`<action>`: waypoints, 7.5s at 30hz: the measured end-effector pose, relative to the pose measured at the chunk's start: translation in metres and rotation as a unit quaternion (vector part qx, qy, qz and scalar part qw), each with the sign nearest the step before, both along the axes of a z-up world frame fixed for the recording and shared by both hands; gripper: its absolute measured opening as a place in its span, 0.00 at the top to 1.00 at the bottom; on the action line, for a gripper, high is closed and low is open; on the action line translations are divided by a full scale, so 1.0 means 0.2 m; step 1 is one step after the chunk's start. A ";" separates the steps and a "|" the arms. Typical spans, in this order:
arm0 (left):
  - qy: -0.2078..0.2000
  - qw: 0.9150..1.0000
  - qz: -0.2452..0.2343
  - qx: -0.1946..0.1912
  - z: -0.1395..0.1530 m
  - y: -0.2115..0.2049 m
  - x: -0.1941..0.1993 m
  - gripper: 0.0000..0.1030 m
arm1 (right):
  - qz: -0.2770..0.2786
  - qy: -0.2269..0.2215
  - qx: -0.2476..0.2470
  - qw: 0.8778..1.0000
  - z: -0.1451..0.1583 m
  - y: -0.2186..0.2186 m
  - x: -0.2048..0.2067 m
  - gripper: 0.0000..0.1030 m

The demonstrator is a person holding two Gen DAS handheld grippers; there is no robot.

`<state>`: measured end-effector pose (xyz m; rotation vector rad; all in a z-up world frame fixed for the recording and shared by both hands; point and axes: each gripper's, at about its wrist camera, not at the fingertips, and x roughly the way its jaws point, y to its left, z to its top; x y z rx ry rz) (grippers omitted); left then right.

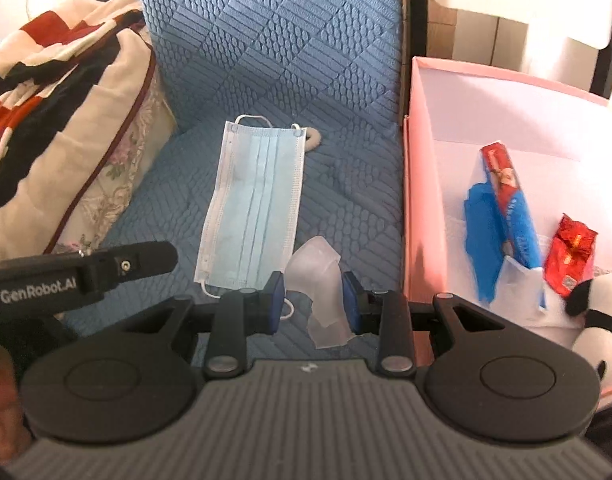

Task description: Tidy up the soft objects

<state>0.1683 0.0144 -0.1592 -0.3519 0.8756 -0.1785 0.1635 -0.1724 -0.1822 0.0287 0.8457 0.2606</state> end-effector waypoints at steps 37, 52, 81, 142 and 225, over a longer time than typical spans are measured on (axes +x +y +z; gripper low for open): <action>-0.091 0.995 -0.032 -0.018 0.60 -0.48 0.01 0.94 | -0.042 -0.096 0.035 0.994 0.58 -0.57 -0.12 0.66; -0.107 0.992 -0.054 -0.029 0.66 -0.86 0.13 0.94 | -0.056 -0.085 0.029 0.994 0.62 -0.90 -0.06 0.66; -0.007 0.993 -0.105 0.044 0.17 -1.38 0.40 0.94 | -0.091 0.024 0.040 0.995 0.04 -1.32 0.16 0.63; -0.138 0.989 -0.024 0.039 0.66 -0.53 -0.07 0.48 | -0.057 -0.076 0.030 0.995 0.54 -0.66 -0.19 0.44; 0.032 0.998 0.055 -0.006 -0.41 0.13 0.61 0.48 | 0.030 -0.019 0.065 0.997 -0.10 0.10 0.79 0.48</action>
